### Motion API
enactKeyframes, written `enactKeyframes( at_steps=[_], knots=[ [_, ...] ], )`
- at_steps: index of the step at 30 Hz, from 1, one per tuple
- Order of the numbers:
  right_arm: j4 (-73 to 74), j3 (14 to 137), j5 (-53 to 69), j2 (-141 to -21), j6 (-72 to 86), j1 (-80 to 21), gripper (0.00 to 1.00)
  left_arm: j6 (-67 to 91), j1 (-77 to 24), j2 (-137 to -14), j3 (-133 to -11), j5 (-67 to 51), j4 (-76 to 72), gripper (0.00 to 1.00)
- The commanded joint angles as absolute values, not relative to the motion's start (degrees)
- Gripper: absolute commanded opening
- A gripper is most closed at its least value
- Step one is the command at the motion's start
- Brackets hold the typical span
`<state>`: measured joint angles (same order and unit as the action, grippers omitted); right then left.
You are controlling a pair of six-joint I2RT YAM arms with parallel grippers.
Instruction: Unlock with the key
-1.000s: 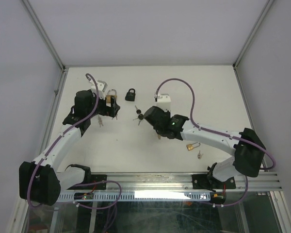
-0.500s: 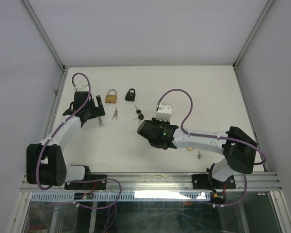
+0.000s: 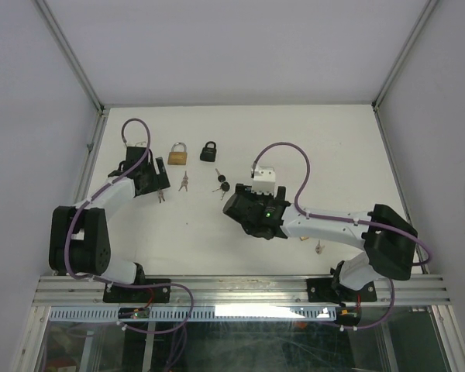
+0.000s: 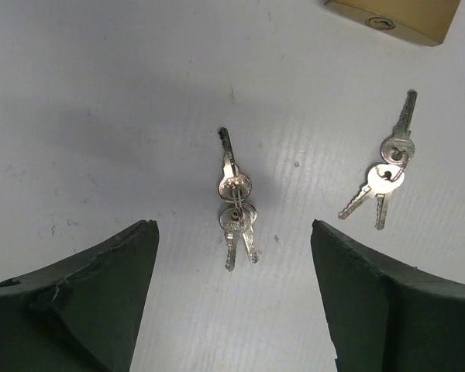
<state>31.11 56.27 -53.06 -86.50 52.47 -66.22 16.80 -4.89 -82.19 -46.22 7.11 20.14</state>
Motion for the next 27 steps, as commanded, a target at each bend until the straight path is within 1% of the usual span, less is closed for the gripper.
enactKeyframes(
  at_steps=[1, 4, 7, 11, 13, 15, 17, 21, 23, 25, 27],
  knots=[
    [32.6, 60.2, -56.4, -82.6, 51.5, -66.4, 0.99, 17.3, -4.8, -85.9, -49.8, 7.6, 17.9, 0.77],
    [33.4, 61.2, -57.2, -81.0, 50.5, -66.5, 0.99, 18.5, -4.8, -88.8, -51.9, 7.3, 19.6, 0.69],
    [33.3, 61.0, -57.9, -79.0, 50.4, -66.4, 0.99, 19.5, -4.7, -91.4, -52.8, 8.5, 20.6, 0.58],
    [32.8, 60.6, -58.6, -76.4, 48.5, -66.5, 0.99, 19.1, -4.8, -94.0, -53.7, 9.8, 20.2, 0.39],
    [32.7, 60.7, -58.9, -75.2, 48.0, -66.4, 0.99, 19.1, -4.7, -94.6, -54.0, 9.6, 20.2, 0.24],
    [32.6, 60.7, -59.5, -73.9, 47.5, -66.5, 0.99, 19.6, -4.8, -94.3, -54.1, 8.2, 21.0, 0.14],
    [31.6, 60.6, -60.2, -72.7, 46.2, -66.4, 0.99, 20.2, -4.8, -93.4, -53.5, 6.7, 21.9, 0.00],
    [29.8, 61.7, -62.0, -70.0, 42.7, -66.5, 0.99, 19.8, -4.8, -90.2, -54.0, 4.7, 24.5, 0.00],
    [25.8, 62.5, -60.9, -67.7, 37.4, -66.4, 0.99, 17.9, -4.8, -87.0, -55.2, 1.6, 25.0, 0.00],
    [17.1, 62.3, -54.2, -64.5, 25.9, -65.9, 0.99, 15.8, -4.8, -82.8, -56.0, -2.9, 23.7, 0.00],
    [9.0, 61.8, -40.8, -61.4, 19.9, -64.0, 0.99, 13.3, -4.9, -76.6, -56.0, -11.5, 21.0, 0.00]
  ],
)
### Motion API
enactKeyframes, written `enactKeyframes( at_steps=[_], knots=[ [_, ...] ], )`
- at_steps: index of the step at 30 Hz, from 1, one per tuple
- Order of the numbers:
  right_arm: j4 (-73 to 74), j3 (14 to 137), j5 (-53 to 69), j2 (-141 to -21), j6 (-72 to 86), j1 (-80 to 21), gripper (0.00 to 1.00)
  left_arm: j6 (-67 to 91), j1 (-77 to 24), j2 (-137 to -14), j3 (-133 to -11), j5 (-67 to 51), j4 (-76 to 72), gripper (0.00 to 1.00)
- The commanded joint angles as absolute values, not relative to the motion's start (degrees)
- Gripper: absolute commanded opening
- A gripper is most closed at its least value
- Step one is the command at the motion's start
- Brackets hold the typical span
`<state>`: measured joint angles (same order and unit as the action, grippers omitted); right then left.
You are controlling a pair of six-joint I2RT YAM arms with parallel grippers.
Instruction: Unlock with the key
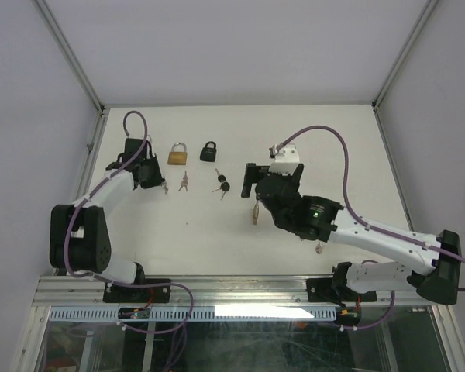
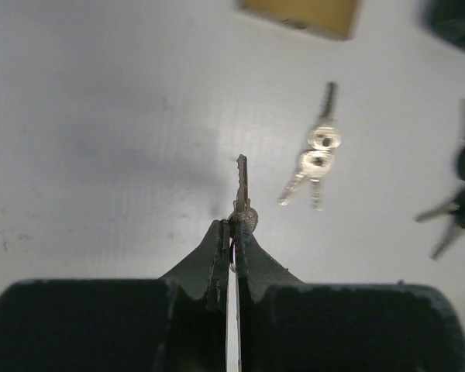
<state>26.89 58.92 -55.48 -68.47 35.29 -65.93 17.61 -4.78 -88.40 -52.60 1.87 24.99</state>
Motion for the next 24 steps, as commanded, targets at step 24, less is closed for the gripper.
enactKeyframes(
  at_steps=[24],
  knots=[
    [-29.0, 71.6, -5.2, -76.8, 21.5, -50.2, 0.99, 26.0, -13.2, -52.6, -56.0, -45.5, -16.7, 0.00]
  ],
)
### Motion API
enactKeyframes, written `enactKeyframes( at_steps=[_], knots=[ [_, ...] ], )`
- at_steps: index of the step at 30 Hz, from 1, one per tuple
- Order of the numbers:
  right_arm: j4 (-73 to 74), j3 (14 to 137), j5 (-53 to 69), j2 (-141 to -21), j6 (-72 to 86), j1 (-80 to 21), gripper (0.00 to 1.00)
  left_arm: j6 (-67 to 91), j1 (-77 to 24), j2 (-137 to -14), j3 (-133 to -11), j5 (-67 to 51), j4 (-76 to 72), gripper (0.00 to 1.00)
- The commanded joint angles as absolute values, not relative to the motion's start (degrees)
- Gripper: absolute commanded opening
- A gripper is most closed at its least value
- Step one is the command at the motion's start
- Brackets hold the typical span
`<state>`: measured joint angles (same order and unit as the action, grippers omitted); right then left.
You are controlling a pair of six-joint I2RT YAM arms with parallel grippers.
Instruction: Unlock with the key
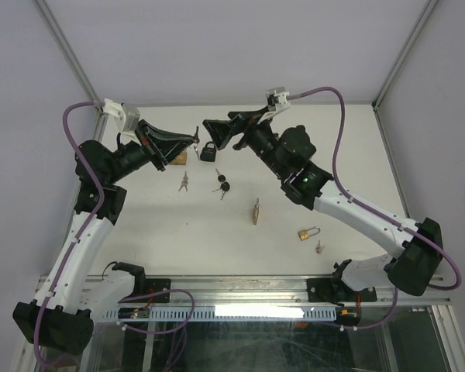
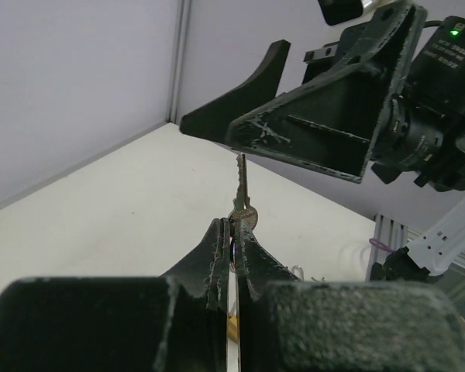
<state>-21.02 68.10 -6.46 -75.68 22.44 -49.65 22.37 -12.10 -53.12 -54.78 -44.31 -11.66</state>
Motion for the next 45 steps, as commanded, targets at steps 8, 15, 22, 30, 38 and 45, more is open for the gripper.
enactKeyframes(
  at_steps=[8, 15, 22, 30, 38, 45],
  knots=[
    [-27.8, 71.2, -5.2, -77.2, 21.5, -51.0, 0.99, 28.4, -13.8, -53.0, -55.8, -43.5, -17.0, 0.00],
    [-24.8, 68.3, -5.2, -69.5, 21.5, -47.7, 0.99, 32.7, -13.8, -54.1, -56.2, -43.2, -18.4, 0.00],
    [-19.6, 71.1, -5.2, -71.1, 21.5, -49.7, 0.99, 34.0, -13.9, -56.0, -57.4, -43.6, -20.6, 0.00],
    [-14.8, 73.1, -5.2, -72.5, 21.5, -51.8, 0.99, 35.8, -14.0, -57.2, -58.2, -43.6, -23.4, 0.00],
    [-12.5, 74.2, -5.2, -72.3, 21.5, -51.1, 0.99, 36.1, -14.0, -56.9, -57.3, -43.0, -22.9, 0.00],
    [-4.7, 73.7, -5.2, -66.2, 18.3, -45.9, 0.99, 33.9, -14.0, -56.8, -57.1, -35.5, -14.6, 0.00]
  ],
)
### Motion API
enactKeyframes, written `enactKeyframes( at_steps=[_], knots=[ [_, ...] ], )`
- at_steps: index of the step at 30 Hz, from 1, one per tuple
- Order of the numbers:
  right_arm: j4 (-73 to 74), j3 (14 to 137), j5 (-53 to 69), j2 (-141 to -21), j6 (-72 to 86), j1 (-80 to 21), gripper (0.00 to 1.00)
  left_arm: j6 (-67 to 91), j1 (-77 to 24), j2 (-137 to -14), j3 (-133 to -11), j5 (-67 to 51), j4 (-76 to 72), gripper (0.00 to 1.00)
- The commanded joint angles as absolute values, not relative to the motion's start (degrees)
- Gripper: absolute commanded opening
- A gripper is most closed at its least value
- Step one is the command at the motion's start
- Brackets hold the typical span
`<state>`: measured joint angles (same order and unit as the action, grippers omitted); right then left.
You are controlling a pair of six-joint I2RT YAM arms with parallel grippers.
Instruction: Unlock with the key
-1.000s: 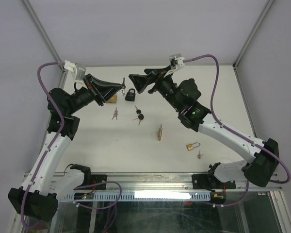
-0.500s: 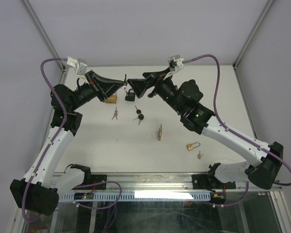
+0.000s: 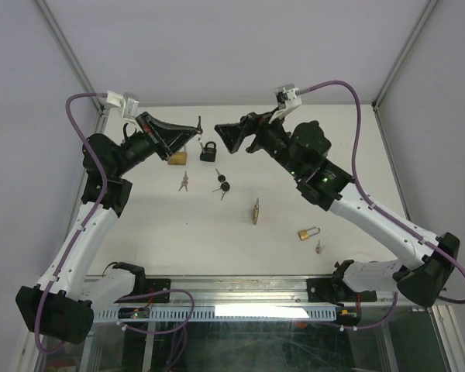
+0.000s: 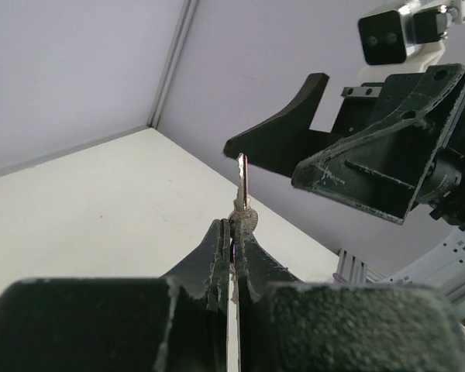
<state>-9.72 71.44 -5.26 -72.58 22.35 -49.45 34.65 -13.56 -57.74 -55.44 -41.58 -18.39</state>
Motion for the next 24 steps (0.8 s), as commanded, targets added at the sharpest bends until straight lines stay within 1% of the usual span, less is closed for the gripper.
enactKeyframes(
  at_steps=[1, 2, 3, 4, 5, 6, 7, 8, 9, 10, 11, 13, 14, 17, 20, 21, 22, 24],
  knots=[
    [-1.0, 74.2, 33.3, -64.8, 16.2, -44.4, 1.00, 33.9, -14.0, -56.7, -56.8, -34.0, -13.3, 0.00],
    [4.2, 75.7, 32.7, -63.7, 14.9, -42.7, 1.00, 34.0, -14.0, -56.7, -56.5, -31.6, -11.7, 0.00],
    [8.8, 77.5, 26.2, -63.2, 14.8, -39.8, 0.94, 34.0, -13.9, -56.8, -56.2, -29.8, -9.9, 0.00],
    [13.2, 79.3, 24.9, -63.1, 14.3, -36.1, 0.65, 33.9, -13.9, -57.0, -55.9, -28.1, -7.2, 0.00],
    [17.5, 81.2, 23.4, -63.5, 14.8, -31.4, 0.16, 33.3, -13.8, -57.3, -55.6, -26.1, -5.0, 0.00],
    [21.2, 82.7, 19.9, -64.1, 16.9, -26.8, 0.00, 32.5, -13.7, -57.8, -55.3, -24.0, -2.9, 0.00],
    [24.8, 83.8, 17.6, -64.9, 18.6, -22.2, 0.00, 31.6, -13.4, -58.2, -54.8, -22.2, -0.7, 0.00],
    [27.1, 84.1, 16.5, -65.4, 20.3, -17.5, 0.02, 30.8, -12.8, -59.0, -54.4, -20.6, 1.4, 0.00],
    [28.4, 83.7, 16.8, -65.6, 22.0, -13.5, 0.49, 30.4, -12.0, -59.7, -54.1, -19.5, 2.9, 0.00],
    [28.5, 82.8, 19.5, -65.5, 23.0, -10.1, 0.87, 30.2, -11.0, -60.3, -53.4, -19.4, 4.0, 0.00],
    [28.1, 81.5, 23.4, -65.4, 23.4, -7.6, 0.95, 30.1, -9.9, -60.6, -52.8, -19.9, 4.5, 0.00],
    [26.4, 79.6, 27.6, -64.6, 24.0, -6.0, 0.99, 29.0, -9.1, -60.2, -52.0, -20.6, 4.4, 0.00],
    [25.1, 78.5, 29.3, -64.1, 24.3, -6.0, 1.00, 28.1, -9.1, -59.6, -51.6, -21.0, 4.0, 0.00],
    [21.4, 76.0, 34.9, -63.1, 24.4, -6.1, 1.00, 25.7, -9.1, -57.9, -51.2, -23.7, 1.7, 0.00],
    [13.0, 73.2, 47.5, -62.2, 27.9, -6.7, 0.98, 26.1, -10.0, -57.1, -51.8, -28.7, -1.3, 0.00],
    [8.4, 71.9, 51.3, -61.9, 30.6, -8.1, 0.97, 26.4, -10.9, -56.9, -52.3, -30.9, -2.5, 0.00],
    [3.8, 70.3, 52.6, -61.4, 32.6, -10.9, 0.95, 26.6, -12.2, -56.8, -52.8, -32.2, -3.9, 0.00],
    [-4.9, 66.7, 49.4, -60.0, 33.4, -19.8, 0.91, 27.7, -14.5, -56.3, -53.7, -34.6, -7.6, 0.00]
  ],
)
